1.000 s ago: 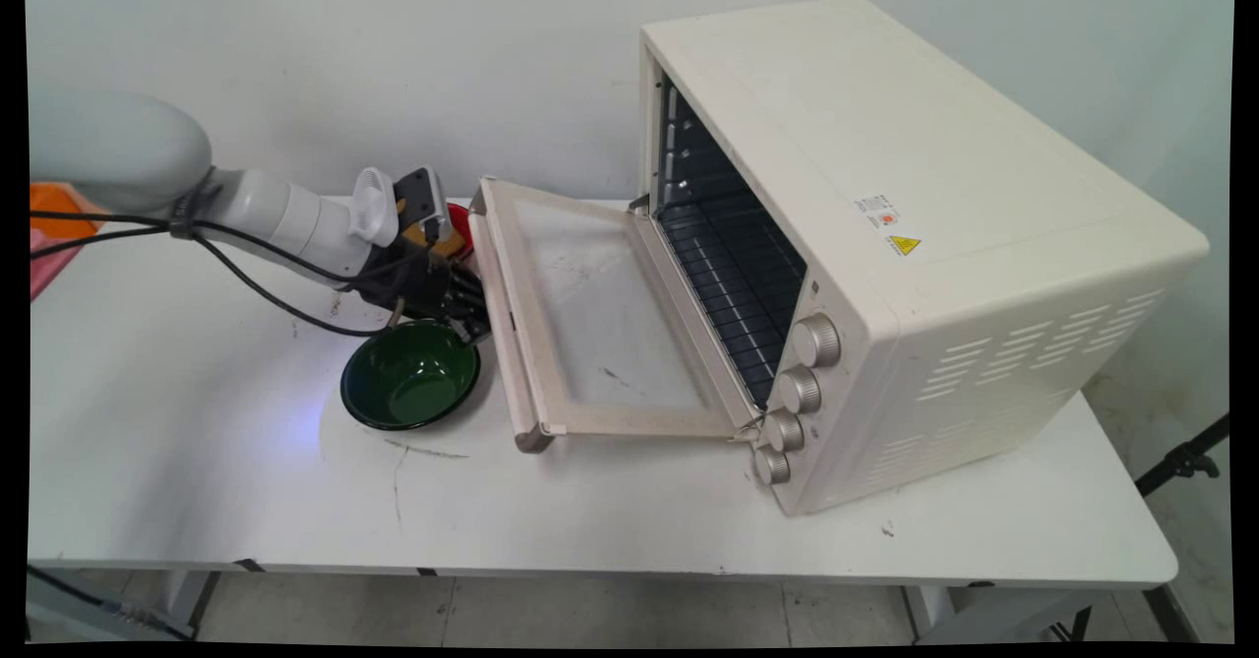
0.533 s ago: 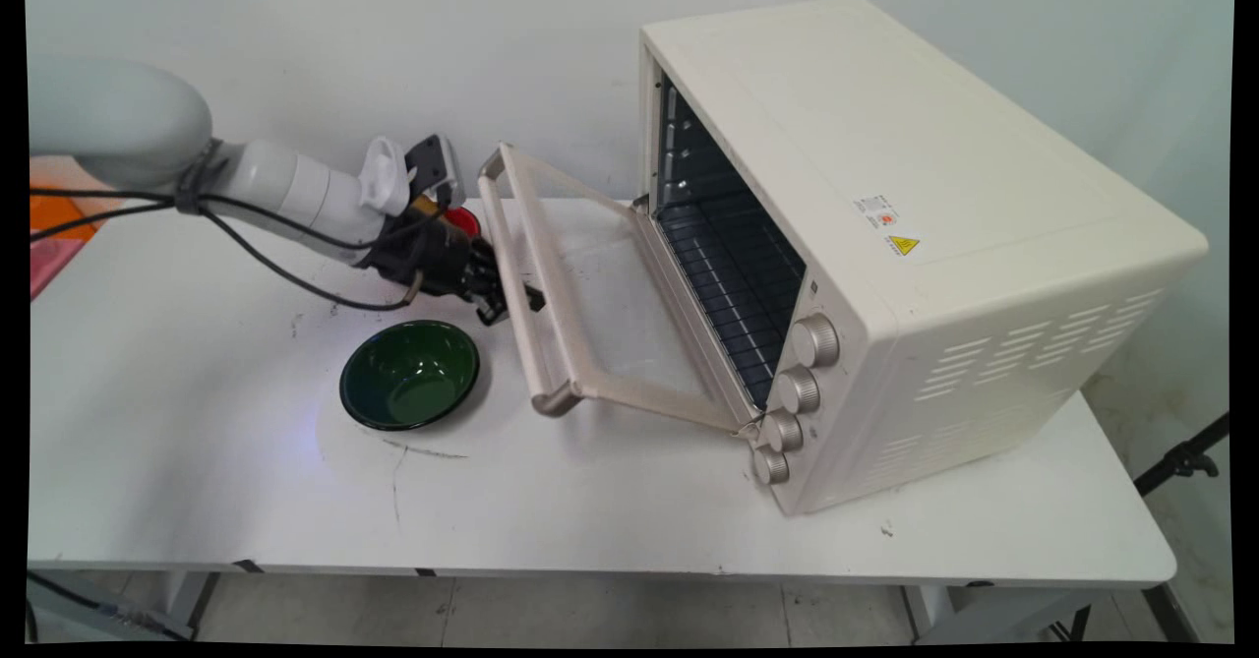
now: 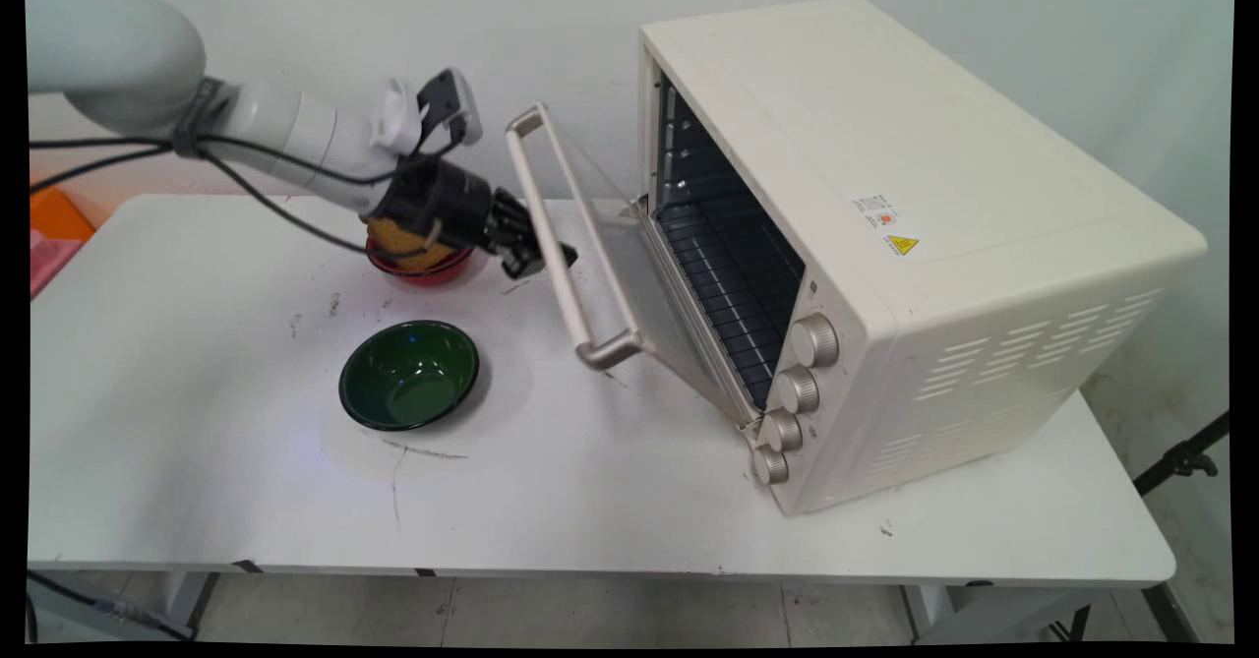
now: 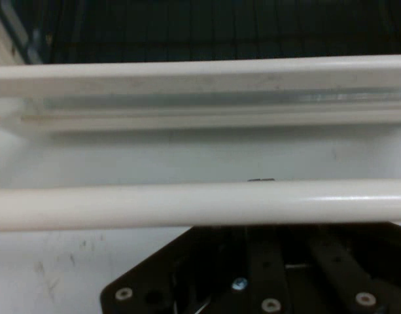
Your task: Close the oven
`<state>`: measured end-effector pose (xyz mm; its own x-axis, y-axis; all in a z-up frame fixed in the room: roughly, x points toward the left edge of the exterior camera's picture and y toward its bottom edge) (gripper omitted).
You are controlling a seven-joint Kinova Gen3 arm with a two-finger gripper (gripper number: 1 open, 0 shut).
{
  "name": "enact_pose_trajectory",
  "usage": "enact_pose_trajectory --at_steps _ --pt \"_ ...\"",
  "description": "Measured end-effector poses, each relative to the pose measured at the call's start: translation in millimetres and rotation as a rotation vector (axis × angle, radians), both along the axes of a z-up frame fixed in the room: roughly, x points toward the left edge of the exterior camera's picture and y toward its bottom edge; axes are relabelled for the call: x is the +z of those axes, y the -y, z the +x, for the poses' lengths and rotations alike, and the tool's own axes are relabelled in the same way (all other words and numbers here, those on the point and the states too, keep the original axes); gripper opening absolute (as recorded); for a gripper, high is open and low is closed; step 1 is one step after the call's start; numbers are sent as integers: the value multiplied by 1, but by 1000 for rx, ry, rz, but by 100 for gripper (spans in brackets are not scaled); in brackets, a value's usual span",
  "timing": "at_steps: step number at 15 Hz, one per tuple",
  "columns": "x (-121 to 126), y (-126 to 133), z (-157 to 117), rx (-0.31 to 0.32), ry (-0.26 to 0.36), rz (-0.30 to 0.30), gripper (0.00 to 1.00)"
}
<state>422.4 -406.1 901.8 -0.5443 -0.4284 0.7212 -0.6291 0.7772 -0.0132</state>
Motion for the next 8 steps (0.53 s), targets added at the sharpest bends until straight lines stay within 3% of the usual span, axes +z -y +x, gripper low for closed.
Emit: enact_pose_trajectory --at_steps 8 --pt "52 14 -18 -26 -65 -51 0"
